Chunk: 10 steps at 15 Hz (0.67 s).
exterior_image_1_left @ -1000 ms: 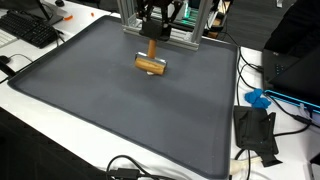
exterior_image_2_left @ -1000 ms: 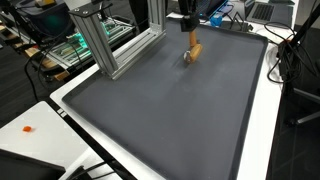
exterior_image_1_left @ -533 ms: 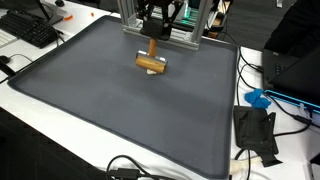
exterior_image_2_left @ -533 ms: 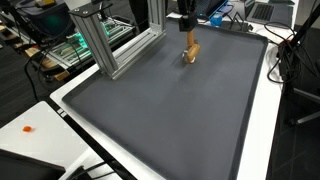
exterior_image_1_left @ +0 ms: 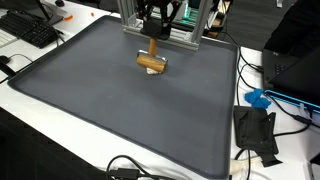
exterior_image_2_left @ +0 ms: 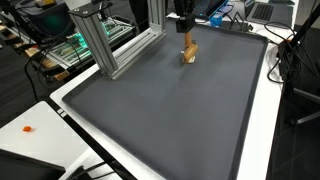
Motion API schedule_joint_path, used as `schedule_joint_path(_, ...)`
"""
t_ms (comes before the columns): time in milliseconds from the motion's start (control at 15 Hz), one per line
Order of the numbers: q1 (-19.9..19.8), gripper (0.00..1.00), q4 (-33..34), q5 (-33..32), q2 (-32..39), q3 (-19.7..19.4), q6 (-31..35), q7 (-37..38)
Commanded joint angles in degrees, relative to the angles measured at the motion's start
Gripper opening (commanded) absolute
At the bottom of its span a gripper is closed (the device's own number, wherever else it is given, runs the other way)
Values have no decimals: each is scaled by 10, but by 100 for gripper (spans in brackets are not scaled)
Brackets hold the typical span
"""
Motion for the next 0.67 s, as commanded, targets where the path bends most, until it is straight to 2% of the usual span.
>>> schedule_joint_path(0, 8, 22, -33, 30, -19, -10, -15, -9)
schedule_joint_path(600, 9, 22, -51, 63, -33, -12, -31, -21)
